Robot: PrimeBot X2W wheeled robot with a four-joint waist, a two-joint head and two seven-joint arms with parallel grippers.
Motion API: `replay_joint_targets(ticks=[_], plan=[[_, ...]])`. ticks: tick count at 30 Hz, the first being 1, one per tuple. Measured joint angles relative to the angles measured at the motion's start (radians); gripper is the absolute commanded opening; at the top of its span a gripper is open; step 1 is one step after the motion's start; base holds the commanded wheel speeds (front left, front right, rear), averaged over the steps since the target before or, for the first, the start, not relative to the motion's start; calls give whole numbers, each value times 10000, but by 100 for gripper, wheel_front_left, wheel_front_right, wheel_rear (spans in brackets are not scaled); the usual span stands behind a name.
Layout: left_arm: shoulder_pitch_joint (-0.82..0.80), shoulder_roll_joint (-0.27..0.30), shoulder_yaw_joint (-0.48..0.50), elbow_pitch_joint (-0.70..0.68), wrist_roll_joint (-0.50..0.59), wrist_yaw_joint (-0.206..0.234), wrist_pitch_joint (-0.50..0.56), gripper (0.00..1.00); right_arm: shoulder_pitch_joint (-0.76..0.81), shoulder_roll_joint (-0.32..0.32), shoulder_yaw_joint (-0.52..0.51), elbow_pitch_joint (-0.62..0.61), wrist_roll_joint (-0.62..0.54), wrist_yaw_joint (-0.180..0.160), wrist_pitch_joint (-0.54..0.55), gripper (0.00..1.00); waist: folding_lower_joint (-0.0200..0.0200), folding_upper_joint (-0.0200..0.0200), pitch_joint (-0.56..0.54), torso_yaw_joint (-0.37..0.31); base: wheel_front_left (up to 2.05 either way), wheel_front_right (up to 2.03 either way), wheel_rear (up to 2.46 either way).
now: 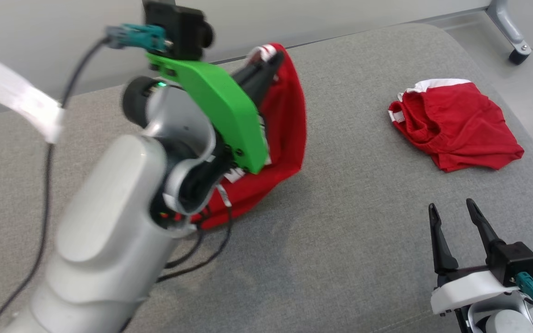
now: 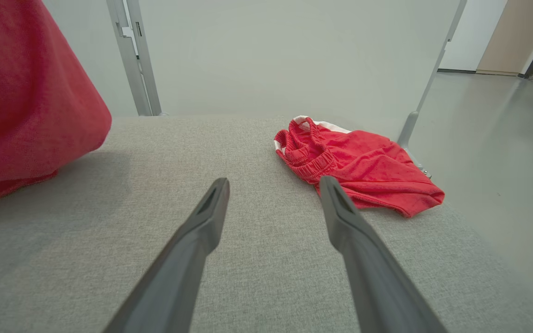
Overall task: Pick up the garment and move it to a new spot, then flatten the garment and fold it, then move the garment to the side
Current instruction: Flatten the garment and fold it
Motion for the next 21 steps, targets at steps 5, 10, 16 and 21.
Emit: replay_joint_targets(ticks=[5, 10, 16, 21], plan=[[33, -1256, -1310, 1875, 491, -322, -880, 0, -397, 6, 349, 90, 320, 0, -2, 100, 0, 0, 347, -386, 0, 0, 0], [-329, -1499, -2510, 3733, 769, -583, -1918, 0, -906, 0, 700, 207, 593, 0, -2, 100, 0, 0, 717, -952, 0, 0, 0], [-1012, -1524, -3712, 4961, 165, -424, -3398, 70, -1179, 0, 970, 374, 966, 0, -2, 100, 0, 0, 1168, -1694, 0, 0, 0], [-1336, -1524, -4412, 5634, -75, -393, -3939, 100, -1182, 0, 844, 418, 1028, 0, 0, 100, 0, 0, 1461, -2009, 0, 0, 0]])
